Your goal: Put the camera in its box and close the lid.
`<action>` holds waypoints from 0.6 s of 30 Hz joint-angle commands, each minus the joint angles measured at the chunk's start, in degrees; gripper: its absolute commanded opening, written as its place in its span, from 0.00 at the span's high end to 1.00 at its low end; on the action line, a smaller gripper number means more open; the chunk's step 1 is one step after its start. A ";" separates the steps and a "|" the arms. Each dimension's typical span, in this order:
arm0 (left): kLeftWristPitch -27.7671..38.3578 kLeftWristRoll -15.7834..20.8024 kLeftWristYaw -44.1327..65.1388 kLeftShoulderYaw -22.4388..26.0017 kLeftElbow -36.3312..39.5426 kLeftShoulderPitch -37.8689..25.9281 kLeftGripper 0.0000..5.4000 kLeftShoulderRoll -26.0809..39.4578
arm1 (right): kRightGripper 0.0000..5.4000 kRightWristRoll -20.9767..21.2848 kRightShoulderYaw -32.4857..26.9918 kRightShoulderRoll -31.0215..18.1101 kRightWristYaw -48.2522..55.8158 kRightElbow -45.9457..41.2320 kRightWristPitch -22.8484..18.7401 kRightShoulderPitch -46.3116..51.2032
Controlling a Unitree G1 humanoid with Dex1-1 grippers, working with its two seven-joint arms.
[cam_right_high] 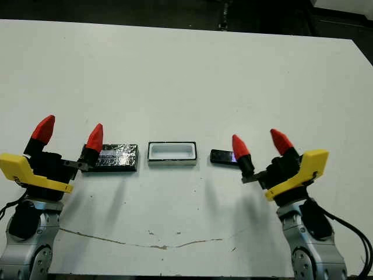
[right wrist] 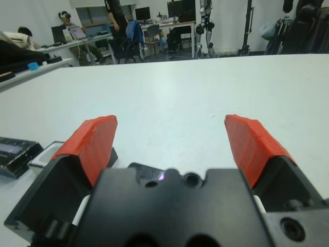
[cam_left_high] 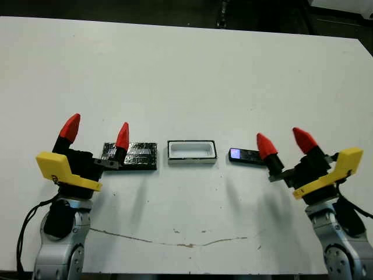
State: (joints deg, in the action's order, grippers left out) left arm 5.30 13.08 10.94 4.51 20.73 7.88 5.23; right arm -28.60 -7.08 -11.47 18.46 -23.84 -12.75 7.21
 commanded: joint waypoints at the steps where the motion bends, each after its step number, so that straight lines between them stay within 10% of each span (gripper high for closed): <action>1: -0.09 -0.33 -0.30 -0.38 -0.15 0.00 0.00 -0.28 | 0.00 0.33 -0.12 -0.57 0.58 0.31 -0.29 0.50; 18: 1.97 0.19 0.19 -1.67 -0.96 0.92 0.00 -2.07 | 0.00 3.84 -1.84 -6.10 4.16 -1.13 1.43 -1.62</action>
State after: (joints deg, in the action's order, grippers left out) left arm 6.78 13.76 11.20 3.07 20.47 8.28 3.26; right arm -25.81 -7.96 -15.70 21.81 -24.28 -12.25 6.31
